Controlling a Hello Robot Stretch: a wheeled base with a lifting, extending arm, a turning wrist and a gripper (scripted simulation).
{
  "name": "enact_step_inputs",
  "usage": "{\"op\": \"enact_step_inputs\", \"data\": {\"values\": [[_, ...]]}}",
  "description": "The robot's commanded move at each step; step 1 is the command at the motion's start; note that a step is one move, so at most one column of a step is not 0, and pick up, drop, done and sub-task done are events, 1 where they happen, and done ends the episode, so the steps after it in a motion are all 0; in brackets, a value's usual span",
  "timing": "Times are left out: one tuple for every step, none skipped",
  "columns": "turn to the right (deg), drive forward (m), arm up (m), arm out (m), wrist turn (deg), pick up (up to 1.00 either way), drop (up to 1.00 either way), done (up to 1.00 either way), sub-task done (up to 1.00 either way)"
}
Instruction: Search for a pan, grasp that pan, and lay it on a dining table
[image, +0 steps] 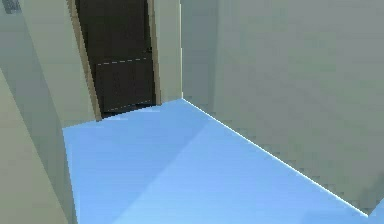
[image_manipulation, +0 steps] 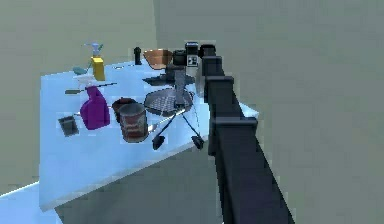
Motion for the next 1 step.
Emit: {"op": "enact_step_inputs", "data": {"values": [[0.0,0.0,0.0,0.0,45.0,0.0,0.0,0.0,0.0]]}}
